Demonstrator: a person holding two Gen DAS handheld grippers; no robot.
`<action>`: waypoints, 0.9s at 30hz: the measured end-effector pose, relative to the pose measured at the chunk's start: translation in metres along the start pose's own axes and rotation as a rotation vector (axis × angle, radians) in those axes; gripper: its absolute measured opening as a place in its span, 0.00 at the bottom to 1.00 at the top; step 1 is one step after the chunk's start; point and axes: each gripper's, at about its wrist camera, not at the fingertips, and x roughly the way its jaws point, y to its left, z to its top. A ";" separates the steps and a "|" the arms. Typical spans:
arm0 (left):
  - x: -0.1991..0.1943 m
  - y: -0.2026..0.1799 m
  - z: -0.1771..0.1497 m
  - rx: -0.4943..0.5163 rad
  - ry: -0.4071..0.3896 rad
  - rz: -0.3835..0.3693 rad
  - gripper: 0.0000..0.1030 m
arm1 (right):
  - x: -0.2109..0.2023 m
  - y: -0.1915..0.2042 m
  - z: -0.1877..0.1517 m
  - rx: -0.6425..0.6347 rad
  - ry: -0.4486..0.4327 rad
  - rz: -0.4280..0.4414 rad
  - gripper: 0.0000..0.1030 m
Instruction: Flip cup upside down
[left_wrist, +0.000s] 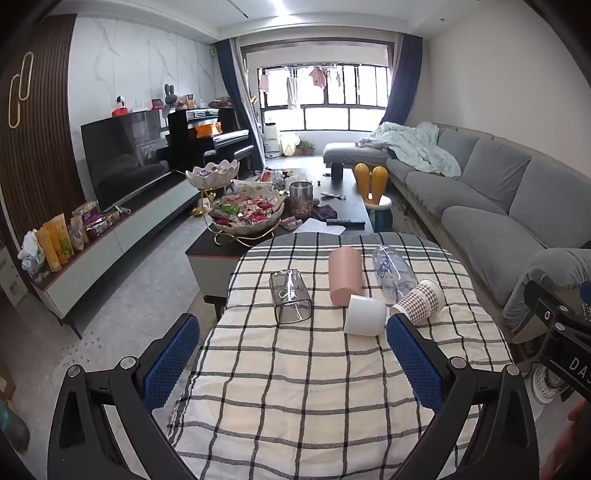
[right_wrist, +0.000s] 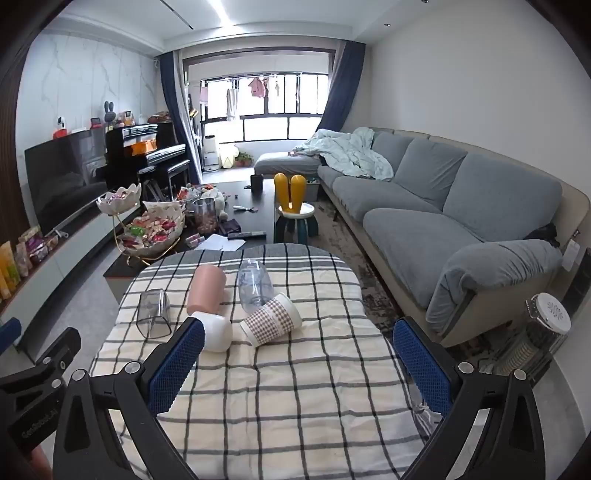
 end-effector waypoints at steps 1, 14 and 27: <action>0.000 0.000 0.000 -0.001 0.000 0.000 1.00 | 0.000 0.000 0.000 0.003 0.001 0.002 1.00; 0.000 -0.008 0.002 0.001 0.002 -0.004 1.00 | 0.000 0.000 0.000 0.006 -0.002 0.004 1.00; -0.002 -0.003 0.002 -0.003 0.002 -0.010 1.00 | 0.000 0.000 0.000 0.005 -0.003 0.003 1.00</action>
